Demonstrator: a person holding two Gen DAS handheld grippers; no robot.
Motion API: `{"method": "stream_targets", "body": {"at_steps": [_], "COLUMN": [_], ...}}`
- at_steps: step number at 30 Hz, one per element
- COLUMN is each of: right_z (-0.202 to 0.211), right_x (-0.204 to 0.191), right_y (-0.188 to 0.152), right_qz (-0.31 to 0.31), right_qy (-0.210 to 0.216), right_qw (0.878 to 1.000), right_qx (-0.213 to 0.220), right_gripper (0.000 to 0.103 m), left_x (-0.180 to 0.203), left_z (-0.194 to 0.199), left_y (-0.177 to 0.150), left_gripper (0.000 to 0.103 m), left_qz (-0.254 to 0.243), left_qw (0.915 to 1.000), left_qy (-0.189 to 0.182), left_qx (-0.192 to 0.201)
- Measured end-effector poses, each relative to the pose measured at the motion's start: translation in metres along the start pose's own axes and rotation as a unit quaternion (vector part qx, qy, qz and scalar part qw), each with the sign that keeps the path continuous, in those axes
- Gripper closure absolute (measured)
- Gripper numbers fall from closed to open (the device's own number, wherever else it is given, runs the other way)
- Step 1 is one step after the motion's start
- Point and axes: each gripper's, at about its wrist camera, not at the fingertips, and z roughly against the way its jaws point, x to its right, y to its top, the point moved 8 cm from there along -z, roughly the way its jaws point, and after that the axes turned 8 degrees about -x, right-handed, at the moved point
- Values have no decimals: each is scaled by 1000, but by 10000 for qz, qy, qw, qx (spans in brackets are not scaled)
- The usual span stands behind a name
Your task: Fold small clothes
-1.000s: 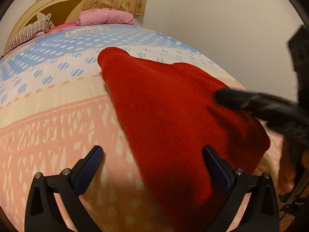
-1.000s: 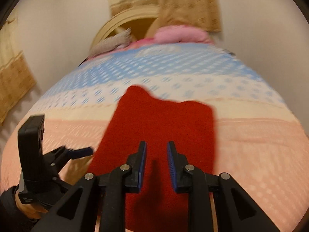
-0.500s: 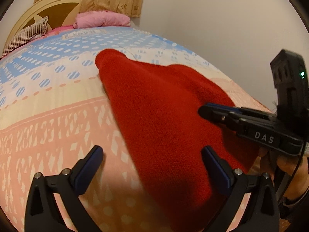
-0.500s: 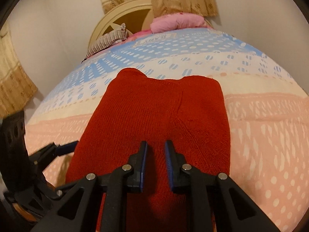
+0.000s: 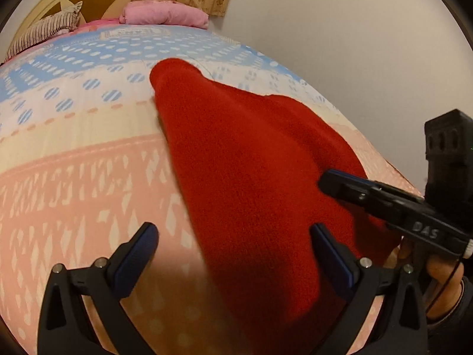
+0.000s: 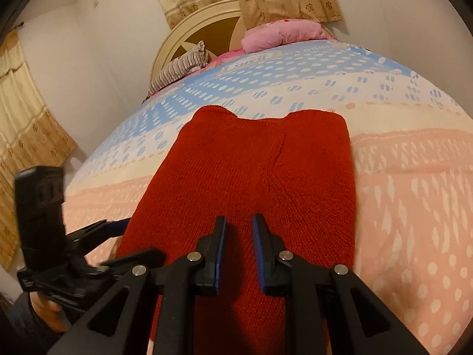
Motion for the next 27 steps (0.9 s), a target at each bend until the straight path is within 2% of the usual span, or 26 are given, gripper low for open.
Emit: {"method": "stream_targets", "body": {"at_steps": [2, 4, 5, 6, 8, 11, 15, 19, 22, 27], "right_z": [9, 25, 34, 44, 46, 26, 0, -13, -25, -34], "right_x": [1, 12, 21, 38, 63, 90, 99, 101, 102, 108], "right_y": [5, 14, 19, 24, 29, 33, 41, 49, 53, 59], "right_qz": [-23, -196, -314, -508, -912, -1336, -1299, -1261, -1221, -1317], "right_qy": [174, 328, 263, 110, 66, 220, 342, 563, 566, 741], "right_qw": [9998, 9986, 9976, 9956, 9923, 9902, 9909, 9903, 9904, 9881], "right_qx": [76, 377, 559, 783, 830, 350, -24, -166, -321, -292], "right_gripper": [83, 80, 73, 59, 41, 41, 41, 41, 41, 41], "left_x": [1, 0, 0, 1, 3, 5, 8, 9, 10, 11], "left_z": [1, 3, 4, 4, 7, 10, 5, 3, 2, 0], "left_y": [-3, -3, -3, -3, -3, -4, -4, -5, -5, -5], "left_gripper": [0, 0, 0, 0, 0, 0, 0, 0, 0, 0], "left_qz": [4, 37, 26, 17, -24, -74, -102, -104, -140, -177], "left_qw": [10000, 9999, 9999, 9999, 9997, 9995, 9996, 9997, 9998, 9997], "left_qy": [-34, -52, -32, -16, -26, -158, -210, -188, -154, -153], "left_qx": [63, 102, 131, 143, 223, 275, 145, 84, 47, 3]}}
